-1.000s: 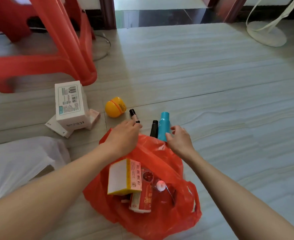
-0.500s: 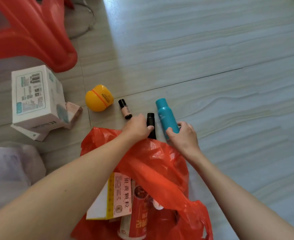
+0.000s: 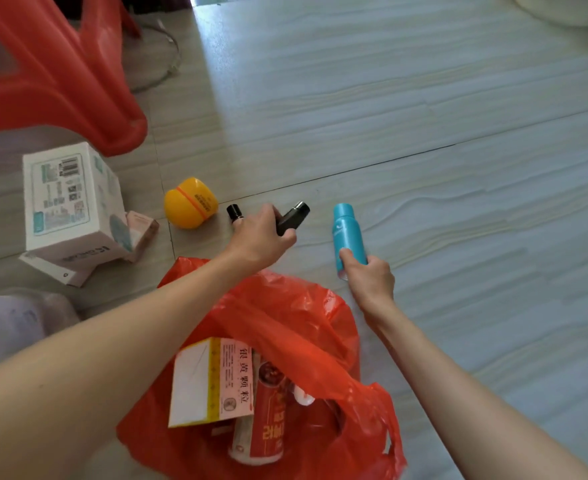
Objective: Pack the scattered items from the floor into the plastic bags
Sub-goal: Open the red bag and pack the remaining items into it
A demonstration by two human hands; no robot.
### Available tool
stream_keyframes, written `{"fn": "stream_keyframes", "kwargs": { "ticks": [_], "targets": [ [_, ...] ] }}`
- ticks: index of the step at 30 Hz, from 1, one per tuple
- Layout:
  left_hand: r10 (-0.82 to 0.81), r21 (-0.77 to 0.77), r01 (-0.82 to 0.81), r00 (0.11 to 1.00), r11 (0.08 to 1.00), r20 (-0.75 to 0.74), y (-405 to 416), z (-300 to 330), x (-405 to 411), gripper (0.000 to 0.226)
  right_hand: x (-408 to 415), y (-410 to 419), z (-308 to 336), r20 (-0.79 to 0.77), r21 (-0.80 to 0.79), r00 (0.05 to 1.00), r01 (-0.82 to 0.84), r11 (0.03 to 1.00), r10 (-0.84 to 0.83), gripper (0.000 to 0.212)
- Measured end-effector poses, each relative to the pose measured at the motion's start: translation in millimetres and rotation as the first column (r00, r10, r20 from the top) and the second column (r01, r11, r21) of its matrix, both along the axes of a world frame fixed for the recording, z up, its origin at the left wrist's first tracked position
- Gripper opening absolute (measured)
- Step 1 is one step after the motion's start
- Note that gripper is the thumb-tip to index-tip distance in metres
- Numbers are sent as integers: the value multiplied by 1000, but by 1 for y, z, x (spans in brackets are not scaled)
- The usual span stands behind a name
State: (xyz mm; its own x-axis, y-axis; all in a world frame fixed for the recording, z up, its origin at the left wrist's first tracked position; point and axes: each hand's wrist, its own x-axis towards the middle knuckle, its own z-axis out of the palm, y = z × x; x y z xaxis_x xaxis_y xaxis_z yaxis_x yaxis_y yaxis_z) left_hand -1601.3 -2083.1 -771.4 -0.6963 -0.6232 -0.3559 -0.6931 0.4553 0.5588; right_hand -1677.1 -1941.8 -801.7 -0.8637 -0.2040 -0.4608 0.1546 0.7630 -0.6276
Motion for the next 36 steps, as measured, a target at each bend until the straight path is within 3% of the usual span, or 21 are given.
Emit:
{"fn": "stream_keyframes", "kwargs": {
  "ticks": [4, 9, 11, 13, 15, 17, 19, 22, 25, 29, 36],
  "targets": [
    [-16, 66, 25, 991, 998, -133, 9, 48, 34, 33, 31, 17, 43, 100, -305, 994, 75, 949, -46, 24],
    [-125, 77, 133, 987, 988, -99, 25, 95, 94, 28, 101, 59, 83, 148, -463, 989, 69, 884, 0, 28],
    [-144, 234, 149, 989, 961, -37, 33, 105, 118, 15, 132, 79, 91, 136, -452, 990, 36, 891, 29, 31],
    [-104, 445, 84, 994, 891, 22, 40, 107, 141, 16, 162, 101, 95, 125, -422, 991, 6, 907, 51, 36],
    [-100, 549, 4, 985, 835, 144, 45, 103, 161, 19, 189, 123, 94, 145, -389, 984, -38, 920, 102, 44],
    [-185, 520, 16, 944, 854, 274, 52, 95, 178, 20, 209, 141, 89, 206, -320, 966, -84, 944, 156, 53],
    [-203, 454, 53, 935, 890, 290, 62, 83, 188, 15, 219, 149, 82, 318, -256, 937, -60, 965, 143, 50],
    [-130, 194, 96, 976, 976, 172, 76, 68, 186, 15, 210, 140, 73, 420, -240, 907, 83, 967, 26, 28],
    [-23, -8, 23, 1000, 1000, -8, 84, 61, 168, 18, 183, 118, 70, 447, -240, 890, 215, 947, -89, 28],
    [57, -112, -68, 993, 991, -102, 86, 45, 150, 21, 158, 94, 61, 504, -243, 848, 322, 915, -164, 26],
    [-62, -178, 46, 995, 983, -84, 78, 29, 167, 22, 168, 74, 63, 691, -289, 698, 505, 814, -188, 19]
  ]
}}
